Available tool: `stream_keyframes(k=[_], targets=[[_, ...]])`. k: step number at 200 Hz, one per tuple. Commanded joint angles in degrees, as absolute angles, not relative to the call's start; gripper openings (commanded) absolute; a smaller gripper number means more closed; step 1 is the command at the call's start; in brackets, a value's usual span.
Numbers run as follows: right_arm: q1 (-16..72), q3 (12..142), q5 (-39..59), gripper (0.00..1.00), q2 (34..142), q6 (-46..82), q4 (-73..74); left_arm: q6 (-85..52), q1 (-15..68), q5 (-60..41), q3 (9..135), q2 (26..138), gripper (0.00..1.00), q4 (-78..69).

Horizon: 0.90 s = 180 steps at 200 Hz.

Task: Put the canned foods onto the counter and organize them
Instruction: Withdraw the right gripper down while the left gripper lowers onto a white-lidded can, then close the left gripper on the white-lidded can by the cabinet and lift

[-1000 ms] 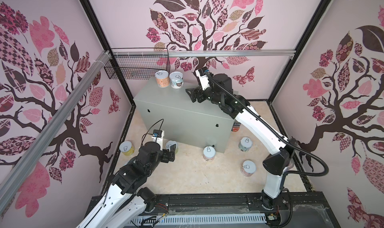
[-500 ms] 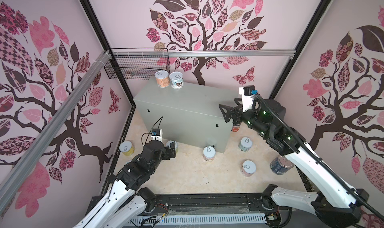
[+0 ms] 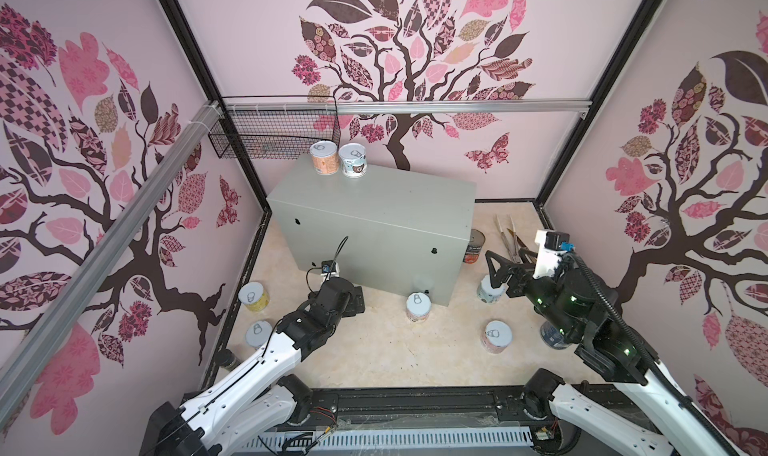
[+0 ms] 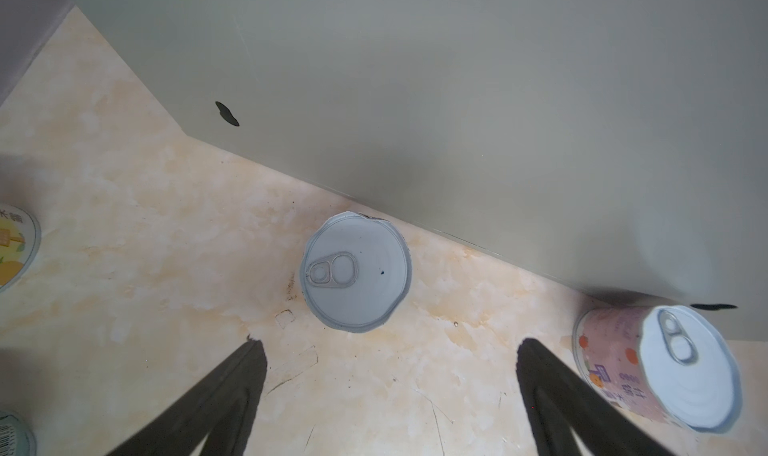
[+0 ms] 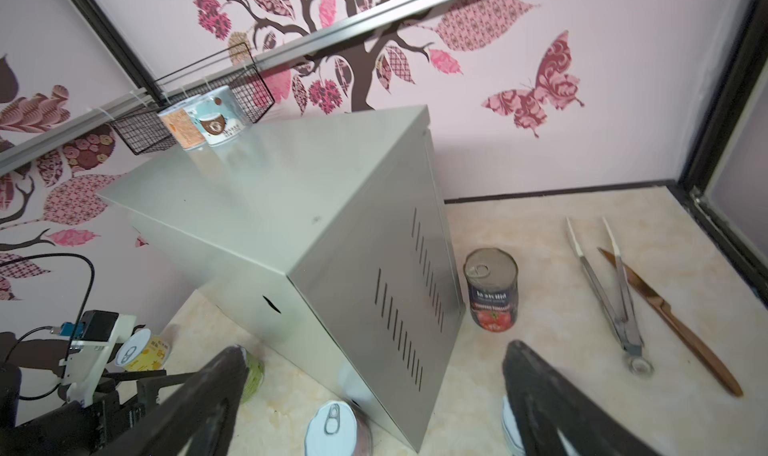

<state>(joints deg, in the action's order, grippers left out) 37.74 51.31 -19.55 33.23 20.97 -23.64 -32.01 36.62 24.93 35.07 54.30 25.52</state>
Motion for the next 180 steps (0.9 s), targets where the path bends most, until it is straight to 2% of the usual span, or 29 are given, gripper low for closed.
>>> stream_keyframes(k=[1, 46, 110, 131, 169, 180], targets=[[37.6, 45.5, -22.6, 1.00, 27.9, 28.8, -27.1, -34.0, 36.5, 27.9, 32.1, 56.7, 0.98, 18.4], [37.6, 38.1, -25.4, 1.00, 24.5, 31.7, -29.0, -34.0, 36.4, 30.5, 29.6, 62.5, 0.98, 11.9], [36.7, 29.8, -24.0, 1.00, 28.1, 34.9, -22.1, -35.2, 34.4, 27.9, 28.9, 72.5, 0.98, 4.1], [32.1, 27.4, -17.6, 1.00, 30.2, 35.3, -18.8, -35.3, 31.8, 26.1, 28.9, 74.7, 0.98, 2.3], [15.4, 21.9, 2.5, 1.00, 32.5, 36.0, -11.2, -33.6, 30.4, 25.7, 29.5, 79.3, 0.98, -0.7], [12.8, 21.0, 5.7, 1.00, 33.0, 35.8, -9.6, -33.5, 30.4, 25.7, 29.7, 80.7, 0.98, -1.5]])
